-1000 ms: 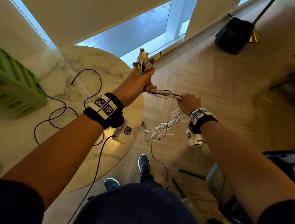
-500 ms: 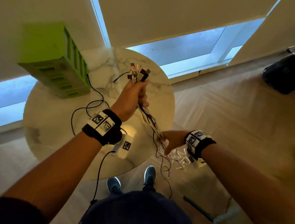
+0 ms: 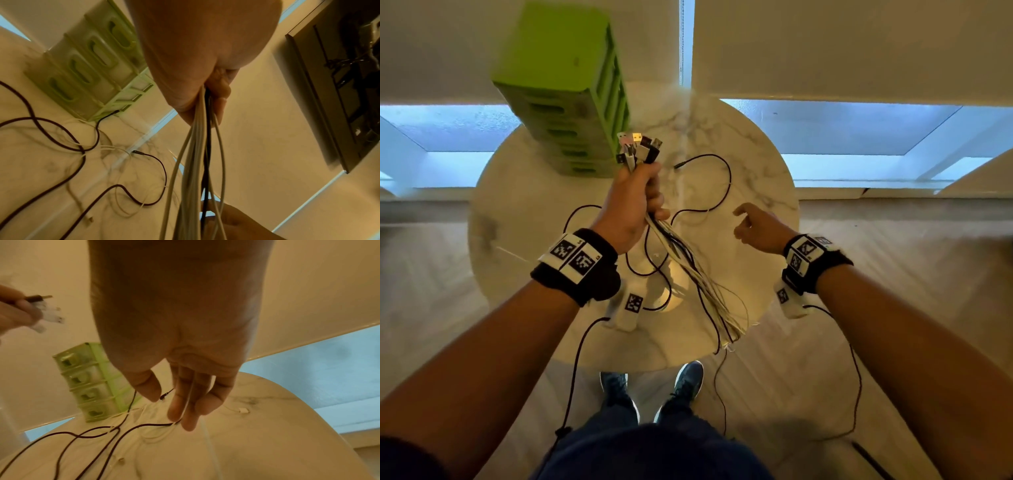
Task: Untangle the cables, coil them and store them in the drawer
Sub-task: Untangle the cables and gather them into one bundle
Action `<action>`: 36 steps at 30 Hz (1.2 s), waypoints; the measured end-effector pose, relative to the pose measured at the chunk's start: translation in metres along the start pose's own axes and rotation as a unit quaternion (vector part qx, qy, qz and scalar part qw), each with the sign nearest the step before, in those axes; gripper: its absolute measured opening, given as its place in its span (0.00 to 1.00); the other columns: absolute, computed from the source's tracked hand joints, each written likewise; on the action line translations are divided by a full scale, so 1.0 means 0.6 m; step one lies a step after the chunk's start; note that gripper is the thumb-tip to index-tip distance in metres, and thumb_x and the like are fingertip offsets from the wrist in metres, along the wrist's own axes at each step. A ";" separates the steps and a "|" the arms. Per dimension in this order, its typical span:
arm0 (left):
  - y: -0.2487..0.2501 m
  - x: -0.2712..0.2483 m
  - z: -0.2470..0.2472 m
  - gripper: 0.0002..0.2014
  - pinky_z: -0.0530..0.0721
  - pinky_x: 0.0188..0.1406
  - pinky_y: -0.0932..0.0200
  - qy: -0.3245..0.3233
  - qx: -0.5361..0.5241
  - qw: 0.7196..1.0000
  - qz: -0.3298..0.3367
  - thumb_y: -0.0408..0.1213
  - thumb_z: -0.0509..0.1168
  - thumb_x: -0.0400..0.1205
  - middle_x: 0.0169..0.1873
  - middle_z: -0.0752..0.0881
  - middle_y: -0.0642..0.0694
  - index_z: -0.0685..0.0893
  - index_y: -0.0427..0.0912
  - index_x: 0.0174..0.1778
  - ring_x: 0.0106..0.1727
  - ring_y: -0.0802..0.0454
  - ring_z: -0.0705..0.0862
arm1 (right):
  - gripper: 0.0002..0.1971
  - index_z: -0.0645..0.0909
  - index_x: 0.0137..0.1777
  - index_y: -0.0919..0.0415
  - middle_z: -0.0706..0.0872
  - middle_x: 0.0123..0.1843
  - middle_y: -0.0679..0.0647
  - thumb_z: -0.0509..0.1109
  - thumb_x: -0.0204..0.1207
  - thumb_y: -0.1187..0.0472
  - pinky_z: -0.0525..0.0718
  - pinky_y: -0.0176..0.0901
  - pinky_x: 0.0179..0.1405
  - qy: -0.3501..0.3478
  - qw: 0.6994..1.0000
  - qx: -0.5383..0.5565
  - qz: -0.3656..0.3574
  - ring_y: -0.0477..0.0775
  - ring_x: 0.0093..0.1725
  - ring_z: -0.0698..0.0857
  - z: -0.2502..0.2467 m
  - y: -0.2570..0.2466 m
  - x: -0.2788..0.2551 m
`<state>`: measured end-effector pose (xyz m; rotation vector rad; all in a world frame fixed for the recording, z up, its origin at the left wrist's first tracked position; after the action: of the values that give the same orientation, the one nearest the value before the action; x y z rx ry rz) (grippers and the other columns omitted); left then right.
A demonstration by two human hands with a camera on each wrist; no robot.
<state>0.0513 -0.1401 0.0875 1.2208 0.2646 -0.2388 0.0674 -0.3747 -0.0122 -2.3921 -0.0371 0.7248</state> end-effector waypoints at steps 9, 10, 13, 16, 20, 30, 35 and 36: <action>-0.028 0.068 -0.011 0.19 0.65 0.23 0.60 0.013 0.027 0.999 -0.024 0.35 0.58 0.90 0.23 0.60 0.54 0.65 0.50 0.33 0.22 0.56 0.58 | 0.30 0.65 0.78 0.59 0.90 0.50 0.63 0.63 0.83 0.43 0.88 0.64 0.57 0.064 0.985 0.108 0.116 0.65 0.47 0.91 0.028 0.068 0.119; -0.032 0.074 -0.012 0.18 0.65 0.23 0.60 0.013 0.028 0.999 -0.027 0.36 0.59 0.90 0.23 0.60 0.54 0.65 0.50 0.33 0.22 0.56 0.58 | 0.26 0.73 0.70 0.58 0.90 0.52 0.62 0.60 0.83 0.39 0.88 0.61 0.57 0.086 0.985 0.110 0.106 0.64 0.49 0.90 0.026 0.064 0.121; -0.041 0.090 -0.011 0.17 0.66 0.24 0.59 0.006 0.040 0.999 -0.030 0.36 0.59 0.90 0.25 0.60 0.52 0.66 0.49 0.34 0.22 0.56 0.59 | 0.22 0.80 0.51 0.54 0.91 0.49 0.55 0.57 0.80 0.35 0.89 0.64 0.52 0.151 0.975 0.145 0.077 0.58 0.45 0.91 0.012 0.043 0.114; -0.043 0.100 -0.007 0.18 0.65 0.25 0.58 -0.009 0.048 0.998 -0.037 0.36 0.58 0.91 0.25 0.60 0.52 0.65 0.50 0.35 0.23 0.56 0.58 | 0.18 0.83 0.44 0.51 0.92 0.41 0.49 0.64 0.81 0.37 0.90 0.59 0.50 0.204 0.960 0.184 0.064 0.49 0.38 0.92 -0.007 0.029 0.108; -0.043 0.107 -0.003 0.18 0.66 0.25 0.57 -0.022 0.055 0.997 -0.045 0.35 0.58 0.91 0.24 0.61 0.53 0.65 0.49 0.34 0.22 0.56 0.59 | 0.11 0.84 0.43 0.47 0.92 0.38 0.46 0.75 0.70 0.42 0.90 0.55 0.52 0.299 0.929 0.210 0.052 0.48 0.42 0.91 -0.055 0.009 0.102; -0.047 0.123 0.000 0.10 0.75 0.29 0.58 -0.011 0.065 0.996 -0.053 0.33 0.58 0.91 0.23 0.64 0.56 0.71 0.47 0.43 0.24 0.57 0.64 | 0.06 0.84 0.55 0.61 0.92 0.43 0.52 0.75 0.80 0.63 0.92 0.47 0.51 0.262 0.904 0.296 -0.164 0.48 0.44 0.93 -0.094 -0.184 0.047; -0.036 0.121 0.004 0.10 0.75 0.28 0.58 -0.039 0.089 0.995 -0.021 0.41 0.64 0.91 0.25 0.65 0.53 0.78 0.49 0.42 0.26 0.56 0.65 | 0.06 0.86 0.57 0.58 0.92 0.44 0.49 0.74 0.81 0.64 0.90 0.39 0.49 0.222 0.923 0.249 -0.192 0.42 0.44 0.92 -0.044 -0.204 0.023; -0.034 0.120 0.002 0.11 0.75 0.28 0.57 -0.040 0.103 0.994 -0.014 0.43 0.64 0.91 0.25 0.66 0.53 0.79 0.49 0.42 0.26 0.55 0.66 | 0.06 0.85 0.57 0.59 0.92 0.44 0.49 0.74 0.82 0.64 0.90 0.37 0.48 0.216 0.925 0.244 -0.194 0.41 0.43 0.92 -0.038 -0.205 0.019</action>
<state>0.1130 -0.1508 0.0461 1.4081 0.1912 -0.3460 0.1065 -0.2867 0.0684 -1.9249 -0.1259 0.0008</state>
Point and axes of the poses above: each hand's wrist, its own x-axis towards the middle knuckle, its own z-axis out of the palm, y = z × x, the point moved 8 cm from there along x, towards the middle knuckle
